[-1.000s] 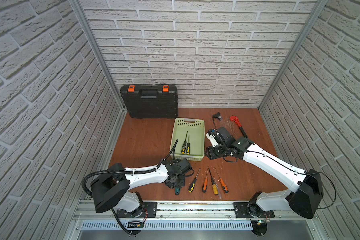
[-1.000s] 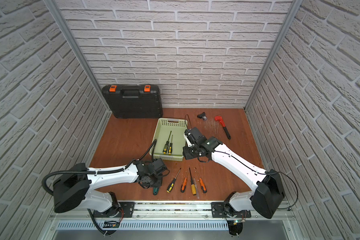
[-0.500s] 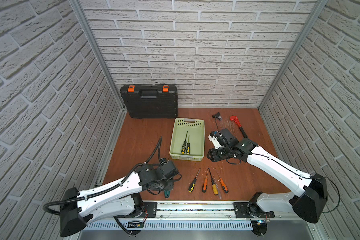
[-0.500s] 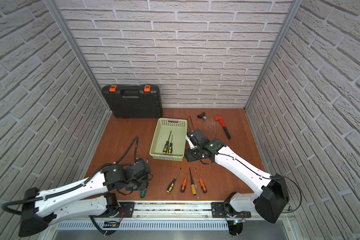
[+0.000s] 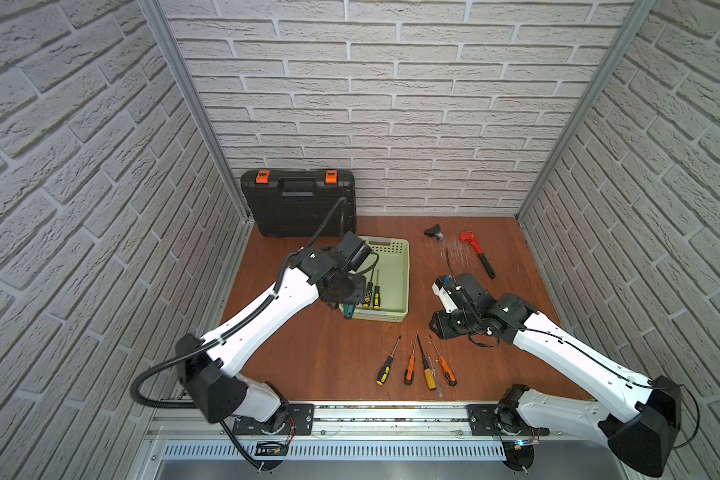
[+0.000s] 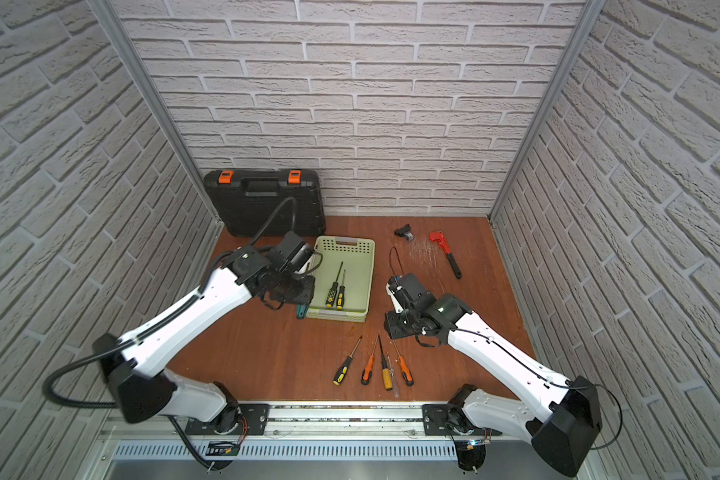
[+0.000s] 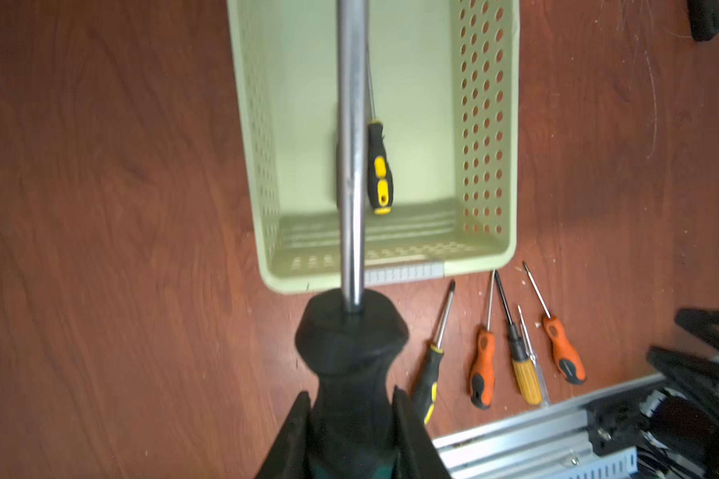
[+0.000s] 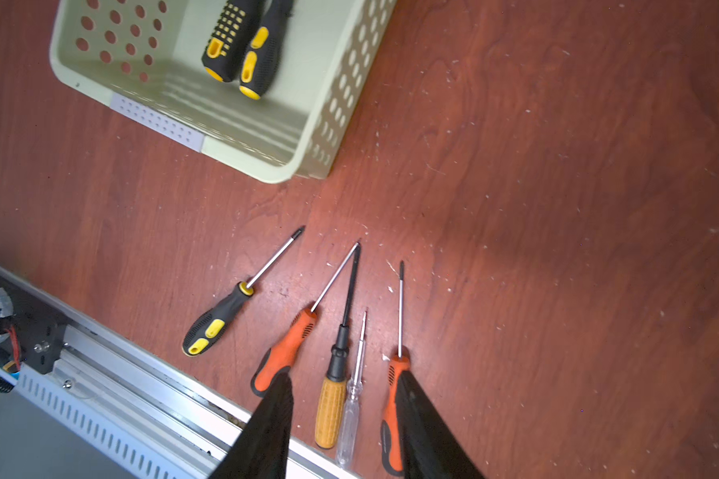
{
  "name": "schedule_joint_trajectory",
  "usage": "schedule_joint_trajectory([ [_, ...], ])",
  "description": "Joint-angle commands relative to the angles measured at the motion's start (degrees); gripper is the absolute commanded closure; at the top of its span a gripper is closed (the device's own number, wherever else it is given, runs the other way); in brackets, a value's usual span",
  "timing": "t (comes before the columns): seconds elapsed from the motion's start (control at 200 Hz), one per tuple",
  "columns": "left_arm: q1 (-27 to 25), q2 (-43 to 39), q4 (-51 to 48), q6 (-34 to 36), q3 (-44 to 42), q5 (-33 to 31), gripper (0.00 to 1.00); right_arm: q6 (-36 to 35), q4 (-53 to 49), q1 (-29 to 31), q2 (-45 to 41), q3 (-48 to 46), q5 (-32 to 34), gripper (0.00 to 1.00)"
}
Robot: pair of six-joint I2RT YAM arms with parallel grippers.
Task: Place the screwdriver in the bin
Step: 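Lower the green-black screwdriver into the basket with the left gripper while the right arm withdraws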
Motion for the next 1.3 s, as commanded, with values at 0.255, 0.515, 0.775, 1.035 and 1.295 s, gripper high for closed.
schedule_joint_trajectory([
  [0.255, 8.5, 17.7, 8.2, 11.4, 4.8, 5.6, 0.95, 6.0, -3.7, 2.3, -5.1, -7.0, 6.5, 0.57],
  [0.515, 10.1, 25.6, 12.7, 10.0, 5.3, 8.7, 0.95, 8.2, -2.3, 3.3, -3.2, -9.9, 5.3, 0.56],
  [0.775, 10.9, 29.9, 16.2, 9.8, 4.6, 9.0, 0.93, 10.7, 1.9, 4.4, -1.9, -13.5, 3.4, 0.55],
  [1.035, 11.2, 31.5, 19.1, 8.5, 2.9, 10.0, 0.92, 10.5, 3.4, 4.5, 0.3, -14.6, 1.2, 0.53],
  [1.295, 11.7, 32.4, 20.9, 7.8, 1.3, 10.4, 0.87, 10.2, 4.8, 4.6, 2.3, -15.8, 0.5, 0.52],
])
